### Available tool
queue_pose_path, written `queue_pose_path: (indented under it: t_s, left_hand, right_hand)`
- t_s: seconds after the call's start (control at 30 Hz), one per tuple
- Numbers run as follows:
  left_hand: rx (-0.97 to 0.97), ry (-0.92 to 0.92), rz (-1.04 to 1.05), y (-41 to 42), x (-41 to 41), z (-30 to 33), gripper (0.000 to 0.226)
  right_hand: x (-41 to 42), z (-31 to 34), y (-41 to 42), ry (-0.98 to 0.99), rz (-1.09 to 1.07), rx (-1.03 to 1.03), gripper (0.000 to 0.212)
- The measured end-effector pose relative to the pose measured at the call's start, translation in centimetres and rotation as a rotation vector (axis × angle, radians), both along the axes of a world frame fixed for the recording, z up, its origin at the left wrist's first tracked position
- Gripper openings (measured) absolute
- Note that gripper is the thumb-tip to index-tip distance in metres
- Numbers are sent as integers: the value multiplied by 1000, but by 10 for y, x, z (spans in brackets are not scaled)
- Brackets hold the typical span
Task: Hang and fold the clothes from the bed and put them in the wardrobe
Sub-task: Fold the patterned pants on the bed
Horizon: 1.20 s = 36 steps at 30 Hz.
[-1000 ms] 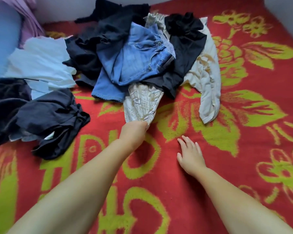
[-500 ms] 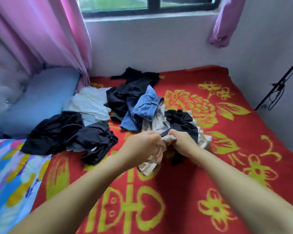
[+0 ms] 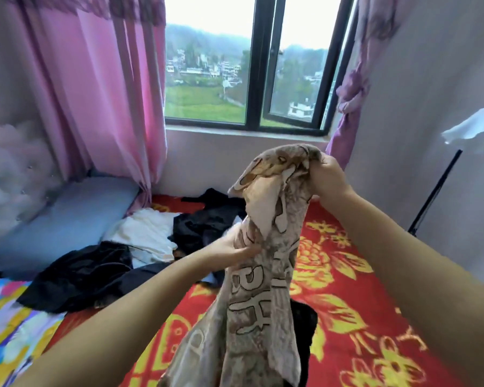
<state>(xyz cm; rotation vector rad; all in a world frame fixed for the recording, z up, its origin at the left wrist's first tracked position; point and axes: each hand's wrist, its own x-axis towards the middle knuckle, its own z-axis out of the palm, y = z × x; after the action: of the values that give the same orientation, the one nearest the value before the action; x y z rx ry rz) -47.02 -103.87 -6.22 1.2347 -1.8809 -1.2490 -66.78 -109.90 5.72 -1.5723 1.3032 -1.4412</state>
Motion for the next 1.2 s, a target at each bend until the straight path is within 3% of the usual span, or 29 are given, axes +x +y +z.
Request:
queue_pose_path:
  t_s: [0.07, 0.1, 0.2, 0.23, 0.33, 0.4, 0.47, 0.53, 0.63, 0.7, 0.77, 0.8, 0.9, 1.03, 1.2]
  left_hand:
    - [-15, -122, 21, 1, 0, -14, 16]
    - [-49, -145, 100, 0, 2, -15, 17]
    - [-256, -139, 316, -15, 17, -2, 66]
    - [-327, -129, 342, -19, 21, 11, 66]
    - [-405, -18, 380, -26, 29, 57, 37]
    - [-384, 113, 406, -32, 29, 80, 36]
    - [-226, 369, 437, -35, 24, 98, 37]
    - [-25, 633, 485, -36, 17, 114, 30]
    - [228, 887, 505, -42, 4, 130, 26]
    - [312, 921, 508, -44, -5, 132, 26]
    - [341, 918, 500, -43, -14, 131, 30]
    - [361, 924, 481, -43, -18, 130, 32]
    - [392, 963, 456, -41, -24, 124, 37]
    - [338, 958, 446, -47, -6, 111, 40]
    - [198, 597, 506, -39, 10, 100, 30]
  right_hand:
    - [-7, 17, 1, -108, -68, 0, 26]
    - [-12, 23, 0, -136, -102, -1, 24]
    - [-33, 32, -4, -168, -153, -16, 23]
    - [-42, 33, -6, -169, -181, 2, 23]
    - [-62, 33, -7, -187, -225, 89, 26]
    - [-68, 30, -1, -152, -134, 218, 23]
    - [-73, 22, 5, 98, 53, 447, 24]
    - [-70, 14, 16, 468, 176, 655, 53]
    - [-46, -3, 34, 870, 364, 693, 53]
    - [-25, -23, 44, 941, 529, 663, 70]
    - [-3, -48, 54, 877, 582, 637, 89]
    - [7, -60, 57, 807, 565, 608, 87]
    - [30, -84, 51, 416, 393, 494, 27]
    - [35, -67, 35, -48, 341, 428, 20]
    - [25, -23, 24, -418, 305, 422, 24]
